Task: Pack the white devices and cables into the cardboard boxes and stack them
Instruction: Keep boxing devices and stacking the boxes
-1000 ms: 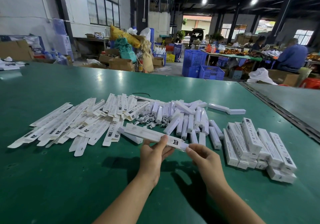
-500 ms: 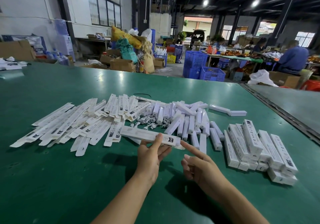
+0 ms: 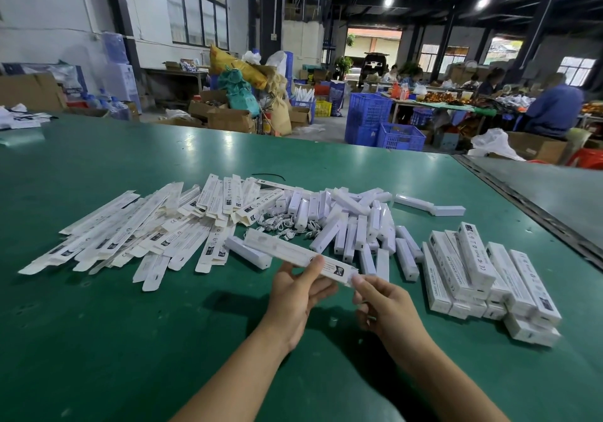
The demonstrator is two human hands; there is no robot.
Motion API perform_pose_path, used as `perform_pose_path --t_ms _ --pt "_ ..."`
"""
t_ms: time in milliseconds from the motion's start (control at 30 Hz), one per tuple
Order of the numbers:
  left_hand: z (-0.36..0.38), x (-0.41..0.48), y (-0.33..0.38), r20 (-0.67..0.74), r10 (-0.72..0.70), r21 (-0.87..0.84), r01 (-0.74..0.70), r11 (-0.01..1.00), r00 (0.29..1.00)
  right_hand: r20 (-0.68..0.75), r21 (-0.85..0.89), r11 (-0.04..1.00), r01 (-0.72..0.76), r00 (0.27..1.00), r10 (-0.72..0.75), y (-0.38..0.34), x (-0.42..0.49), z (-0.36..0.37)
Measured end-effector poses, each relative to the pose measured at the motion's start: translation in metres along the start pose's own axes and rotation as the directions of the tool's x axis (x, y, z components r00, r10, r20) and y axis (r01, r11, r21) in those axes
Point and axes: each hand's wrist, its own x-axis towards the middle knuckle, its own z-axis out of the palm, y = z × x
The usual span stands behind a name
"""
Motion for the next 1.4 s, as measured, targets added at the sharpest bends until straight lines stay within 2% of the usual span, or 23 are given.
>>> perform_pose_path --t_ms 200,333,400,567,633,667,733,800,867,1000,1100,1200,1267,1333,1400 --pt "0.002 -0.001 -0.002 0.018 -0.023 0.025 0.023 0.999 1.0 -0.084 -0.005 0.995 0.097 0.992 -0.097 0.004 0.001 0.002" --pt "0.0 0.0 -0.003 0.016 0.0 0.003 0.0 1.0 1.0 0.034 0.012 1.0 0.014 0.999 -0.014 0.002 0.0 0.0" --pt "-0.001 0.0 -0.004 -0.003 0.013 -0.026 -0.013 1.0 1.0 0.046 0.007 1.0 -0.006 0.999 0.005 0.002 -0.001 0.001" --pt "0.001 0.001 -0.005 -0.018 0.025 -0.039 -0.026 0.999 1.0 -0.105 -0.157 0.98 0.124 0.984 -0.141 0.001 -0.005 0.007" --pt "0.002 0.001 -0.006 -0.024 0.023 -0.033 -0.024 0.999 0.999 -0.137 -0.155 0.976 0.153 0.975 -0.175 -0.001 -0.005 0.006" --pt "0.002 0.001 -0.005 -0.019 0.02 -0.031 -0.02 0.999 1.0 -0.115 -0.134 0.979 0.154 0.979 -0.169 -0.003 -0.006 0.005" --pt "0.002 0.0 -0.004 0.002 -0.005 -0.027 0.005 1.0 1.0 0.026 -0.123 0.982 0.146 0.989 -0.144 -0.006 -0.009 0.007" --pt "0.004 -0.002 -0.003 0.008 -0.045 -0.014 0.045 0.999 0.999 0.217 -0.155 0.976 0.152 0.969 -0.116 -0.007 -0.014 0.01" --pt "0.005 -0.003 -0.003 0.01 -0.084 -0.002 0.084 0.996 0.996 0.336 -0.176 0.971 0.164 0.937 -0.097 -0.007 -0.017 0.012" --pt "0.004 -0.002 -0.001 0.003 -0.126 0.01 0.126 0.992 0.992 0.42 -0.207 0.971 0.117 0.907 -0.02 -0.008 -0.015 0.006" --pt "0.002 0.001 -0.003 -0.059 -0.077 -0.002 0.077 0.997 0.995 0.381 -0.208 0.959 0.195 0.919 -0.104 0.002 -0.012 0.004" --pt "-0.005 0.008 0.001 -0.264 0.011 -0.047 -0.024 0.999 0.965 0.203 -0.42 0.85 0.318 0.946 -0.254 0.014 -0.004 0.009" --pt "-0.013 0.013 0.006 -0.413 0.086 -0.025 -0.106 0.994 0.907 0.137 -0.646 0.68 0.346 0.93 -0.342 0.02 0.003 0.011" --pt "-0.02 0.018 0.01 -0.513 0.146 0.0 -0.17 0.985 0.846 0.206 -0.825 0.448 0.346 0.921 -0.331 0.023 0.011 0.017" --pt "-0.023 0.022 0.013 -0.58 0.172 0.0 -0.211 0.977 0.796 0.342 -0.885 0.248 0.394 0.911 -0.229 0.028 0.02 0.028"
